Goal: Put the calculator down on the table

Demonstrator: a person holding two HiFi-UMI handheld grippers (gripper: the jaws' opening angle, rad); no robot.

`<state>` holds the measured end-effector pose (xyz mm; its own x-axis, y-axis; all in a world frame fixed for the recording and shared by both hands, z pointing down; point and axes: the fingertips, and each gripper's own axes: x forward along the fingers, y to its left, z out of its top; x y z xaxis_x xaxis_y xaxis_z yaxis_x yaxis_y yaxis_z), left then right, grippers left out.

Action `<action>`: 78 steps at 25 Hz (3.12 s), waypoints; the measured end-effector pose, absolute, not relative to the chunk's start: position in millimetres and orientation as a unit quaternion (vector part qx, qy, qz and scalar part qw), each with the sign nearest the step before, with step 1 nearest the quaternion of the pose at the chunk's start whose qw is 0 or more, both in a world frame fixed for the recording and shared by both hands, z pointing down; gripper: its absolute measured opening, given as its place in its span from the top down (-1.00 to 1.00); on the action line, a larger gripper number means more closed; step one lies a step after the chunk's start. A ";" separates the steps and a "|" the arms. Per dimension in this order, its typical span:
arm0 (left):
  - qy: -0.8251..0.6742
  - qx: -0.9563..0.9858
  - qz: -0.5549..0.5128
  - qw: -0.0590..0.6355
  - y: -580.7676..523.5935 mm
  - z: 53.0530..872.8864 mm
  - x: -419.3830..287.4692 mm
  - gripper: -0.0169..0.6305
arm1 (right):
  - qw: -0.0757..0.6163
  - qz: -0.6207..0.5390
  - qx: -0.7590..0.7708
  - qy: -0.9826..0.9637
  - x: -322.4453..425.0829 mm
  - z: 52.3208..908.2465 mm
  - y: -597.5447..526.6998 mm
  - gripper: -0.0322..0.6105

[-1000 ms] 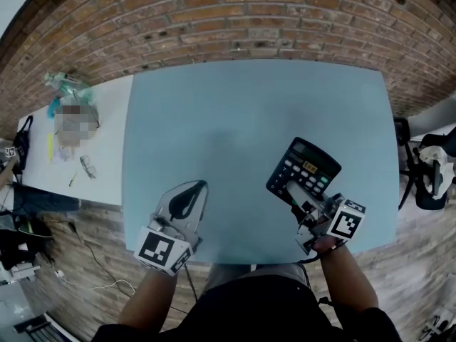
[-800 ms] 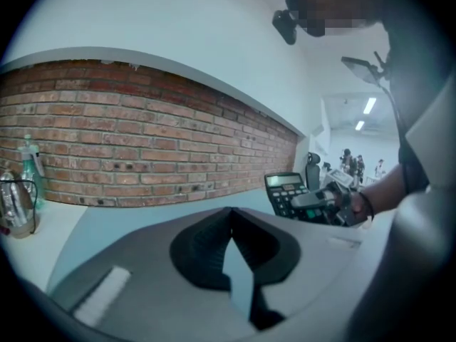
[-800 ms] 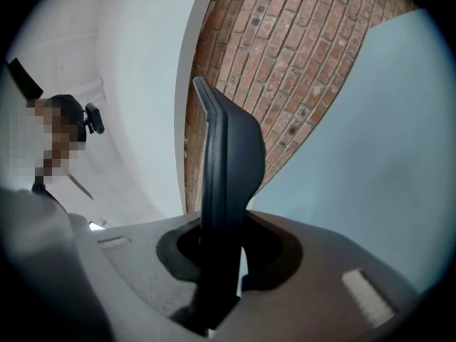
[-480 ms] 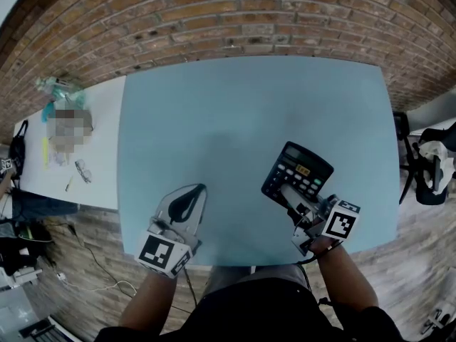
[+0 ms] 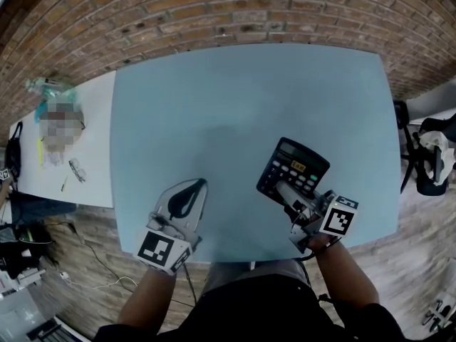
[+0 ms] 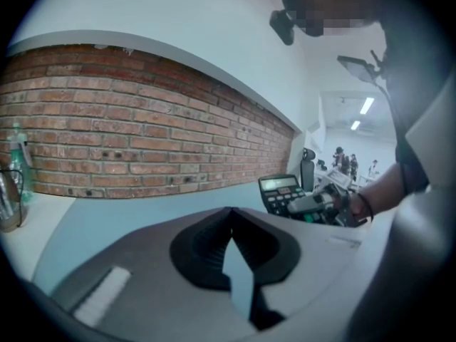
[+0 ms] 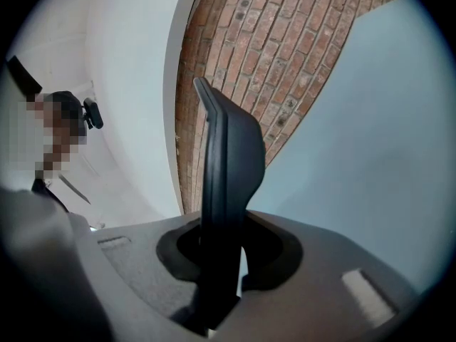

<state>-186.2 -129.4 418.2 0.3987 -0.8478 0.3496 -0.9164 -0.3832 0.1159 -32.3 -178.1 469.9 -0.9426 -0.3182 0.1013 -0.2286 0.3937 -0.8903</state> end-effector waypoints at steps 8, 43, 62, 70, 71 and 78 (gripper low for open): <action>-0.527 0.828 0.118 0.151 -135.2 424.6 -177.1 0.94 | 0.043 -0.532 -0.162 0.830 -33.8 475.6 -178.5 0.67; -0.526 0.820 0.125 0.189 -136.1 469.1 -160.4 0.94 | 0.029 -0.571 -0.146 0.808 -37.3 516.9 -175.0 0.67; -0.525 0.816 0.133 0.201 -141.1 487.1 -157.7 0.94 | 0.022 -0.592 -0.150 0.792 -31.8 541.2 -173.2 0.67; -0.528 0.813 0.137 0.203 -142.5 489.5 -161.8 0.94 | 0.016 -0.597 -0.145 0.789 -38.0 548.7 -175.7 0.67; -0.528 0.813 0.137 0.205 -142.4 490.1 -162.3 0.94 | 0.014 -0.597 -0.145 0.789 -38.1 550.7 -176.1 0.67; -0.533 0.807 0.138 0.214 -137.8 495.2 -170.6 0.94 | 0.006 -0.604 -0.146 0.783 -40.8 559.3 -176.1 0.67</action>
<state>-170.6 -137.8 495.2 0.3943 -0.8013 0.4500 -0.9189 -0.3407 0.1987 -40.8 -176.1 559.3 -0.9570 -0.2368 0.1675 -0.2221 0.2270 -0.9482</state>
